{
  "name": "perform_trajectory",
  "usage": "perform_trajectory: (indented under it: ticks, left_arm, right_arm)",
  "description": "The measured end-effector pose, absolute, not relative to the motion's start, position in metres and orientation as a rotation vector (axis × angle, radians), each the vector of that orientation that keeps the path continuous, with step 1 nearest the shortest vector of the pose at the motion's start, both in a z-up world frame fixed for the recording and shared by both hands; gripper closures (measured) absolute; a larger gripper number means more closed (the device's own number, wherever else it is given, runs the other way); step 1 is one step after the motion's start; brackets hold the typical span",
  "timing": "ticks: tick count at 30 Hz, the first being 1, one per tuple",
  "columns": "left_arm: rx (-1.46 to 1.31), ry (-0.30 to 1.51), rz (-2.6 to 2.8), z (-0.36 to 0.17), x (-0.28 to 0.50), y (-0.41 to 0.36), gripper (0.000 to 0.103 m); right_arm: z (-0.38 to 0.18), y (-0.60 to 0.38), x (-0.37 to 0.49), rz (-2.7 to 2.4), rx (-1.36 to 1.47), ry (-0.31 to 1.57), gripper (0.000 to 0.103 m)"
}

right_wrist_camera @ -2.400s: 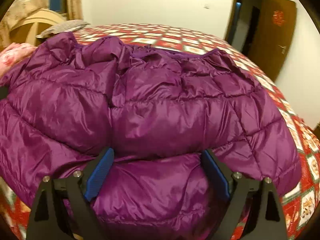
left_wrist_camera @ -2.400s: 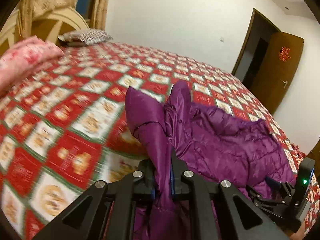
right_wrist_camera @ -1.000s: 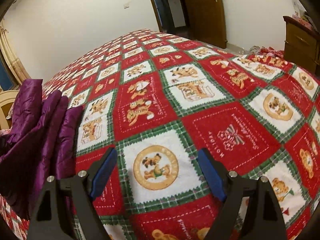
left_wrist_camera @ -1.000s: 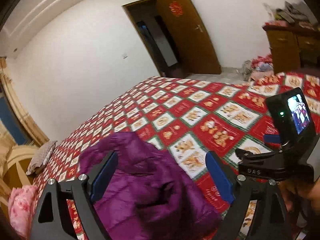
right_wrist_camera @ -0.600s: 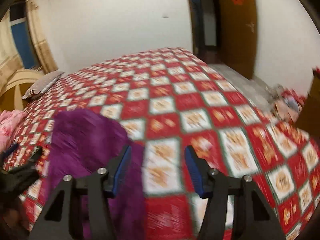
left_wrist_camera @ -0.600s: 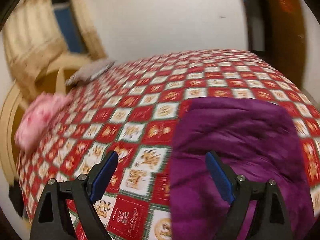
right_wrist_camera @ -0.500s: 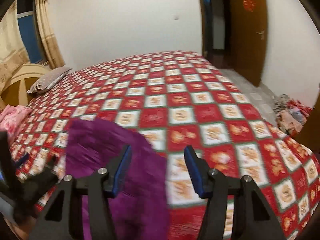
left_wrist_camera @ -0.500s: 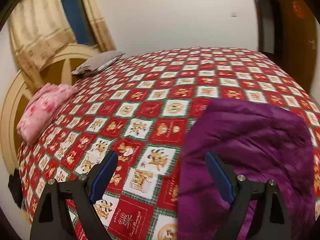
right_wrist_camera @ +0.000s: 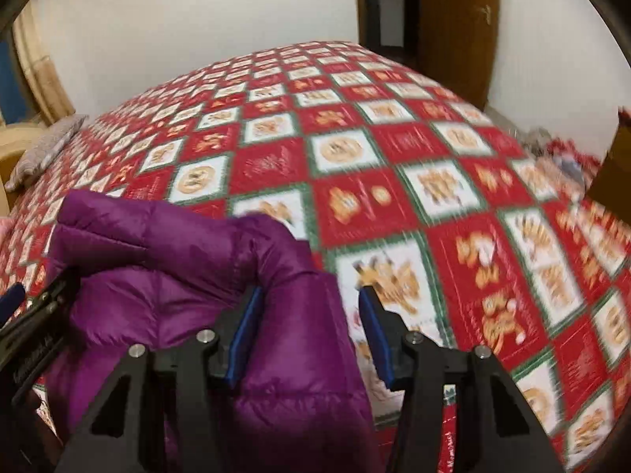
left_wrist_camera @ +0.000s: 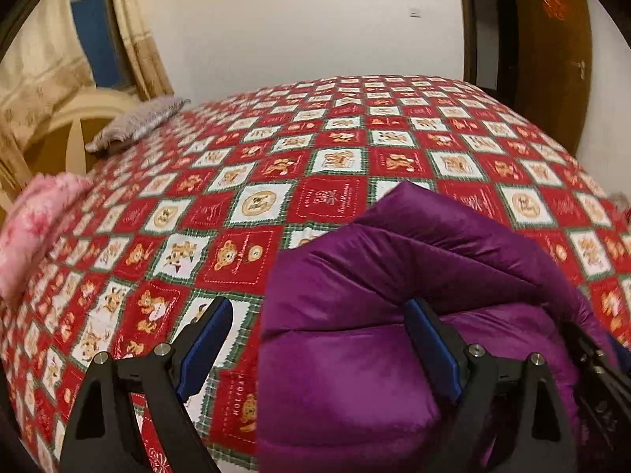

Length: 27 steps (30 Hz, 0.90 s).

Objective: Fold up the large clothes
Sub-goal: 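Grasp the folded jacket bundle with the right tool while the left tool presses it, then hold the jacket bundle with both tools, pressing the fold in place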

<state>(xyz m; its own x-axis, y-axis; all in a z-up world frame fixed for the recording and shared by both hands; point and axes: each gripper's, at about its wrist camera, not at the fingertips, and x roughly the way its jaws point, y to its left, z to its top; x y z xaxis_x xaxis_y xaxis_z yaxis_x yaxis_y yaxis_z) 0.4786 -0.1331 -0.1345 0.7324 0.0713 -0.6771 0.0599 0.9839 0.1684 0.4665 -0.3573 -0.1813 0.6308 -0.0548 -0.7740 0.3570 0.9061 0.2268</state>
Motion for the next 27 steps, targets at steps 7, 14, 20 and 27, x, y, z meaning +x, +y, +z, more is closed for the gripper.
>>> perform_trajectory:
  ticks: [7,14,20,27]
  left_arm:
    - [0.258,0.743,0.005,-0.141,0.476,-0.150,0.012]
    - [0.200,0.762,0.024,-0.150,0.484,-0.137,0.006]
    - [0.090,0.797,-0.005,-0.161,0.492,-0.124,0.001]
    - [0.071,0.799,-0.016,-0.171,0.493,-0.124,0.001]
  right_arm:
    - [-0.171,-0.363,0.467,-0.271,0.328,0.915,0.038]
    - [-0.157,-0.314,0.477,-0.164,0.207,0.802,0.062]
    - [-0.187,-0.309,0.478,-0.126,0.177,0.763,0.062]
    - [-0.197,-0.313,0.481,-0.119,0.200,0.770,0.062]
